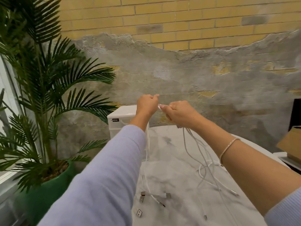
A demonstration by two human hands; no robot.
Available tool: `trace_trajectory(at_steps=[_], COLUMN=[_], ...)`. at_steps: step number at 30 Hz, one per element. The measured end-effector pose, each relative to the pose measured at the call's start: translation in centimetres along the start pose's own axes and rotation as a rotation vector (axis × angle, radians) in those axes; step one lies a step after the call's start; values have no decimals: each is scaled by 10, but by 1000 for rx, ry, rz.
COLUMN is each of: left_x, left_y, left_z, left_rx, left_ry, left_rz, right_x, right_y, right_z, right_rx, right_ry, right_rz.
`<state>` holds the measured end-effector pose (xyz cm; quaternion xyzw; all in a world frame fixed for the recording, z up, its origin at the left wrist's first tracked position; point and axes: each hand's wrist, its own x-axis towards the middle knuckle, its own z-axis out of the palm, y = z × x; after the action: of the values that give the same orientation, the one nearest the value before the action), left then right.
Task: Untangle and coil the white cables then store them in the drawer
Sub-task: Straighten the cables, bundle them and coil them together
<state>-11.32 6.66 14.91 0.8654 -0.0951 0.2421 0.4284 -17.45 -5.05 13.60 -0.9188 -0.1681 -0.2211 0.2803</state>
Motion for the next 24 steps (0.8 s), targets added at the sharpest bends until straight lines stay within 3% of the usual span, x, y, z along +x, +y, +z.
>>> trace_trajectory(at_steps=[3, 9, 11, 14, 19, 21, 24], left_x=[0, -10, -14, -18, -22, -19, -13], left_y=[4, 26, 30, 32, 37, 32, 22], left_z=[-1, 6, 7, 10, 20, 23, 20], left_rx=[-5, 63, 85, 98, 162, 175, 160], left_ry=[-45, -100, -101, -103, -179, -189, -147], left_rz=[-9, 66, 95, 123, 102, 51, -66], right_x=[-4, 9, 11, 15, 18, 13, 10], right_y=[4, 7, 4, 4, 16, 18, 18], right_z=[-6, -7, -8, -7, -2, 1, 3], right_rx=[30, 691, 780, 651, 130, 38, 72], right_ry=[-97, -68, -20, 59, 272, 334, 216], right_rz=[63, 231, 358, 495, 523, 545, 476])
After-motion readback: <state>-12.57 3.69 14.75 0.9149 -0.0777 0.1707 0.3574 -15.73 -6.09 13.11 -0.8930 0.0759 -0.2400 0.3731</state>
